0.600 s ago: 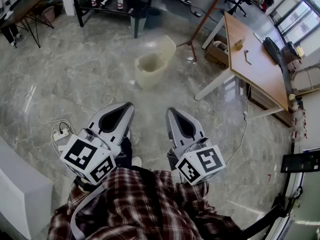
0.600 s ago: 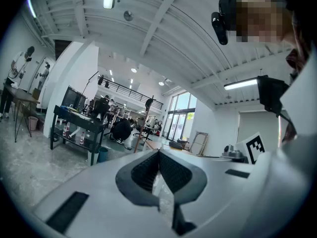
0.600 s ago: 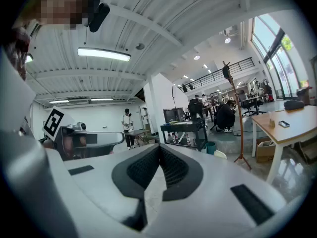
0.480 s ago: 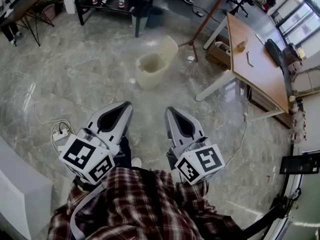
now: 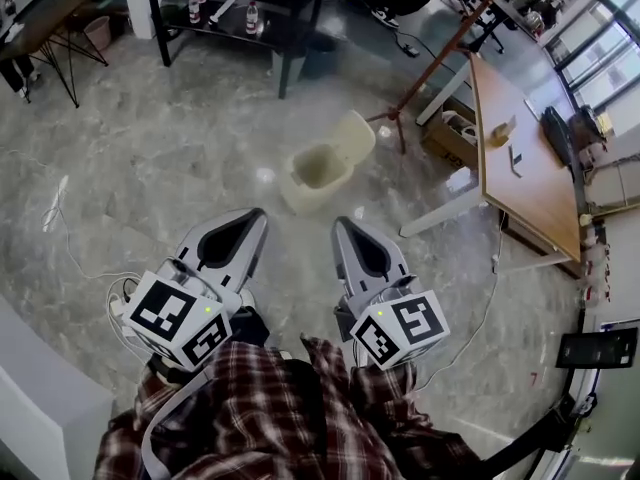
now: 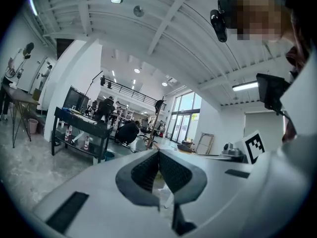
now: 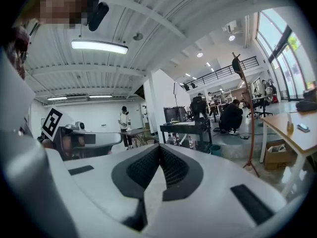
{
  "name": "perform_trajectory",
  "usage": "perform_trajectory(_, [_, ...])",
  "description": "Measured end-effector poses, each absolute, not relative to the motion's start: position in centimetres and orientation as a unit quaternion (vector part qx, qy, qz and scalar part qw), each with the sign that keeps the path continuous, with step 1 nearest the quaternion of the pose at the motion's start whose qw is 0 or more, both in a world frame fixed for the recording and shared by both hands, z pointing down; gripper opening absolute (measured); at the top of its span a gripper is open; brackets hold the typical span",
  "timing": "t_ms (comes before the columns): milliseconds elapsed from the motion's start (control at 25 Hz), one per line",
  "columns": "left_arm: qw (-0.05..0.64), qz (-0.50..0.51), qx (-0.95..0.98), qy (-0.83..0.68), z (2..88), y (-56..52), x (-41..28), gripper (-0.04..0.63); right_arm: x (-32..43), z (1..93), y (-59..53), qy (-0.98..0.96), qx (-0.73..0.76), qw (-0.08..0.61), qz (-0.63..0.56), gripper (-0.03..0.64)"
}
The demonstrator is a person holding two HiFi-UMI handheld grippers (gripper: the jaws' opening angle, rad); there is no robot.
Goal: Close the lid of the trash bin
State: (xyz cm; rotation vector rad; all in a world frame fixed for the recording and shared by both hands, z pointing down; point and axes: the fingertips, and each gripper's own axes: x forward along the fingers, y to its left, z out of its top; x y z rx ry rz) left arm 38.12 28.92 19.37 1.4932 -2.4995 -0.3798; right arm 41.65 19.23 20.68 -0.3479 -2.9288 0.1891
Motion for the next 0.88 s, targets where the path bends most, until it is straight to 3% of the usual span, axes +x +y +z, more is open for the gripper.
perform_trajectory(880, [0.15,-0.155,0.477,-0.852,23.9,30.6,16.7,0.009,20.0,24.8,18.9,-0.98,-0.118,0.137,0.078,0.012])
